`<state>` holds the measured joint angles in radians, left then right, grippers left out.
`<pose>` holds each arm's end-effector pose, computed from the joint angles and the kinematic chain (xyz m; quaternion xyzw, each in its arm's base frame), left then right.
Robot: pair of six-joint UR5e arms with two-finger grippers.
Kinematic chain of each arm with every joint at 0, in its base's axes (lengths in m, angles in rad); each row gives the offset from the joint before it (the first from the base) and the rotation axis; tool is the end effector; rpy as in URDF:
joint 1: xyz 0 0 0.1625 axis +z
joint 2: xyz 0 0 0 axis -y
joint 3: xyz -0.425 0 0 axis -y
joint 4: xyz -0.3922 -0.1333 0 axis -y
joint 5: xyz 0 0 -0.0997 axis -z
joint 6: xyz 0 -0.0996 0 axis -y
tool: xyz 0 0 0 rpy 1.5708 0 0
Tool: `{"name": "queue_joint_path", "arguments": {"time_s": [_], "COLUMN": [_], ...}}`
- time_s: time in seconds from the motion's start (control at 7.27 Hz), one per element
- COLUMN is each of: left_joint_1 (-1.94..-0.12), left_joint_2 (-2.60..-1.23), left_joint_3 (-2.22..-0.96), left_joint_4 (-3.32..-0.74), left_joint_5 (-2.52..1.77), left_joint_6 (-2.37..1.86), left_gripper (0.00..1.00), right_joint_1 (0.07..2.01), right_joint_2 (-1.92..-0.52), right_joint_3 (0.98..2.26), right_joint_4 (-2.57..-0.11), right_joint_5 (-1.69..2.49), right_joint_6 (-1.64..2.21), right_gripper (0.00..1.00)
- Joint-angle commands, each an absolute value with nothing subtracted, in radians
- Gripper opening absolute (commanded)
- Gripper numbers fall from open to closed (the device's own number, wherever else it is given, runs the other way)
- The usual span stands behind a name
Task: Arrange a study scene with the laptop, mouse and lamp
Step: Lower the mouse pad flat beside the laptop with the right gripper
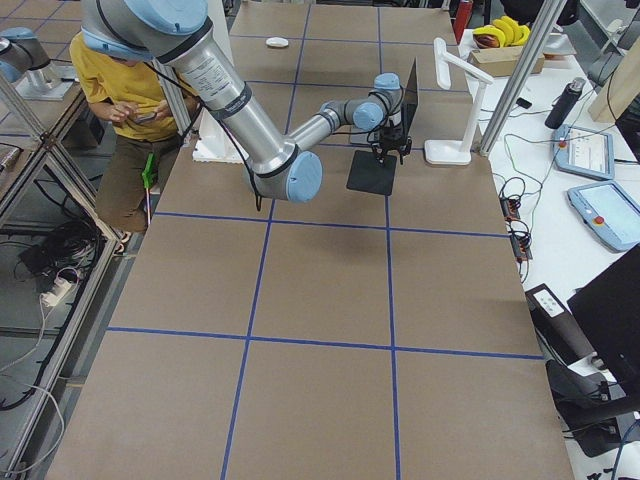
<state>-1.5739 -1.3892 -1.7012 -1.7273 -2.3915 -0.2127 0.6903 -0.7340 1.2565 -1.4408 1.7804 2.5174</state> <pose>-0.0617 -0.4210 0.6576 0.0063 0.4012 -0.0777 0.9126 -0.5404 -0.5923 0.2683 -0.1390 -0.3035 0.6649 0.6682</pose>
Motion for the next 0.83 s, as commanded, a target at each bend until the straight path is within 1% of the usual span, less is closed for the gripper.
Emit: {"name": "queue_joint_path", "arguments": {"time_s": [0.0,0.14,0.28,0.41,0.55,0.69], "left_joint_1": [-1.574,-1.575,-1.575,-1.575,-1.575,-1.572], "left_joint_2": [-1.390,-1.390,-1.390,-1.394,-1.391,-1.393], "left_joint_3": [-1.703,-1.710,-1.723,-1.735,-1.791,-1.808], "left_joint_4": [-1.729,-1.729,-1.730,-1.739,-1.740,-1.740], "left_joint_5": [-2.391,-2.391,-2.391,-2.395,-2.393,-2.395], "left_joint_6": [-0.212,-0.212,-0.212,-0.212,-0.212,-0.206], "left_gripper": [1.00,1.00,1.00,1.00,1.00,1.00], "right_joint_1": [0.706,0.709,0.709,0.710,0.725,0.750], "right_joint_2": [-0.742,-0.745,-0.771,-0.848,-0.926,-0.998], "right_joint_3": [1.288,1.314,1.371,1.467,1.552,1.631], "right_joint_4": [-1.439,-1.443,-1.447,-1.448,-1.450,-1.468], "right_joint_5": [1.784,1.786,1.787,1.789,1.795,1.824], "right_joint_6": [2.462,2.424,2.351,2.250,2.141,1.997], "right_gripper": [1.00,1.00,1.00,1.00,1.00,1.00]}}
